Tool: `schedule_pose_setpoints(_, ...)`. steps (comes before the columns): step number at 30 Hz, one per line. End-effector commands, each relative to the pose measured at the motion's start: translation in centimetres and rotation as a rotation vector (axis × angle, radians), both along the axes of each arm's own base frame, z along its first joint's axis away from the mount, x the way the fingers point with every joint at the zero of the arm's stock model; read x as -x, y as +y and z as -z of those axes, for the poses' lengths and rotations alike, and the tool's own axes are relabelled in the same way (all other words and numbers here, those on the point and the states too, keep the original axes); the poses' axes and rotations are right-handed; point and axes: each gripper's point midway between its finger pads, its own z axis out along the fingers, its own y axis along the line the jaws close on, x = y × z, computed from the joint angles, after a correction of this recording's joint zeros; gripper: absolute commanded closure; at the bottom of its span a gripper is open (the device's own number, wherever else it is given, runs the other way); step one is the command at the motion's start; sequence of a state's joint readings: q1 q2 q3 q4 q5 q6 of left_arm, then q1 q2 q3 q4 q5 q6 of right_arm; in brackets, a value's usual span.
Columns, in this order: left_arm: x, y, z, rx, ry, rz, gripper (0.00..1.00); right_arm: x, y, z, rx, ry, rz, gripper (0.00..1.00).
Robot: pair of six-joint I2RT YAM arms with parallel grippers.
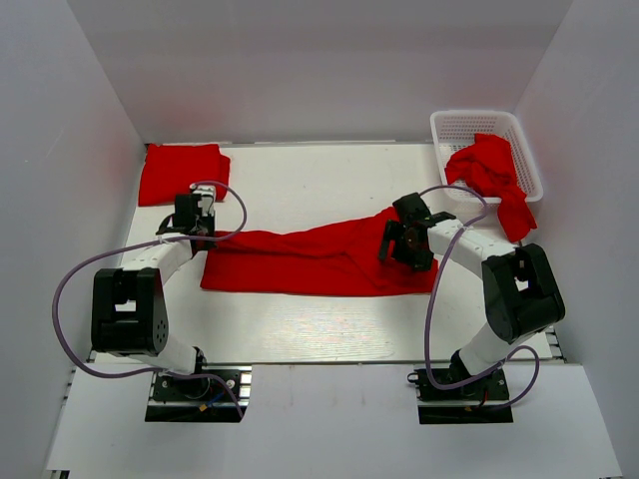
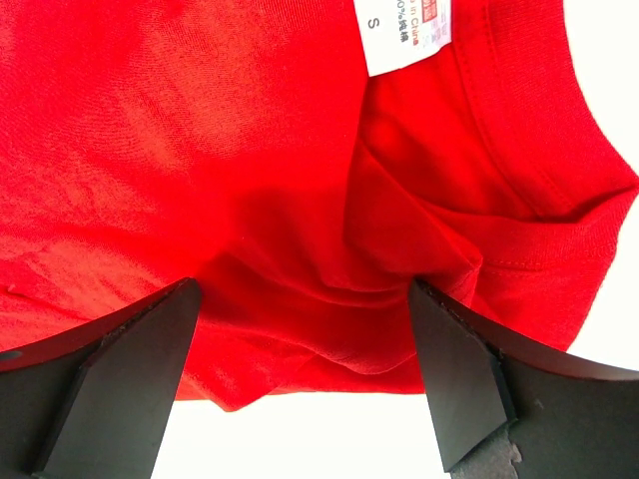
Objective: Fold and stack the t-shirts
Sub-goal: Fold the other side of the tshirt into a rectangle
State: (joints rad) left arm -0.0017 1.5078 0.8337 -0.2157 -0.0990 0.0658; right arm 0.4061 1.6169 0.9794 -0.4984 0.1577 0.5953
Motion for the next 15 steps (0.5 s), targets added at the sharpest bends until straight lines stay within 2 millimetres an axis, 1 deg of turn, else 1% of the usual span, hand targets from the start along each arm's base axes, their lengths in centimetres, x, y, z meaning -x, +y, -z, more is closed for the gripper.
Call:
schedule_pose_setpoints(1, -1.9, 1.3, -3.3, -0.043, -0.129, -0.051, 1.00, -1.3, 0.4, -0.7, -0.007, -0.032, 0.009, 0.10)
schedule_pose_setpoints(2, -2.1, 2.0, -4.0, -0.072, -0.150, -0.082, 1.00, -1.2, 0.5, -0.5, -0.005, -0.030, 0.006, 0.10)
schedule_pose_setpoints(3, -2.2, 2.3, -4.2, -0.076, -0.164, -0.100, 1.00, -1.2, 0.8, -0.4, -0.004, -0.031, 0.002, 0.10)
schedule_pose_setpoints(5, -3.1, 2.5, -5.3, -0.087, -0.205, -0.103, 1.00, -1.4, 0.3, 0.1, 0.001, -0.026, 0.019, 0.10)
schedule_pose_setpoints(6, -3.1, 2.1, -5.3, -0.086, -0.206, -0.094, 1.00, -1.7, 0.5, 0.1, -0.002, -0.036, 0.018, 0.10)
schedule_pose_setpoints(7, -3.7, 2.3, -6.2, -0.094, -0.236, -0.105, 1.00, -1.8, 0.4, 0.3, -0.002, -0.038, 0.021, 0.10)
schedule_pose_setpoints(8, -4.3, 2.4, -6.6, -0.101, -0.254, -0.100, 1.00, -2.0, 0.6, 0.5, -0.010, -0.040, 0.025, 0.10)
schedule_pose_setpoints(9, -4.8, 1.9, -6.7, -0.099, -0.264, -0.089, 1.00, -2.2, 0.6, 0.8, -0.009, -0.035, 0.031, 0.10)
schedule_pose_setpoints(11, -5.5, 1.9, -7.2, -0.098, -0.279, -0.090, 1.00, -2.3, 0.6, 1.1, -0.010, -0.033, 0.037, 0.10)
schedule_pose_setpoints(12, -5.5, 2.0, -6.8, -0.105, -0.269, -0.084, 1.00, -2.3, 0.7, 1.5, -0.006, -0.024, 0.039, 0.10)
schedule_pose_setpoints(13, -6.1, 1.7, -7.1, -0.096, -0.281, -0.074, 1.00, -2.2, 0.6, 1.7, -0.009, -0.020, 0.050, 0.10)
schedule_pose_setpoints(14, -6.6, 1.5, -7.8, -0.088, -0.304, -0.067, 1.00, -2.5, 0.7, 1.9, -0.014, -0.026, 0.052, 0.10)
schedule_pose_setpoints(15, -6.6, 1.6, -7.4, -0.097, -0.292, -0.058, 1.00, -2.5, 0.7, 2.1, -0.010, -0.025, 0.057, 0.10)
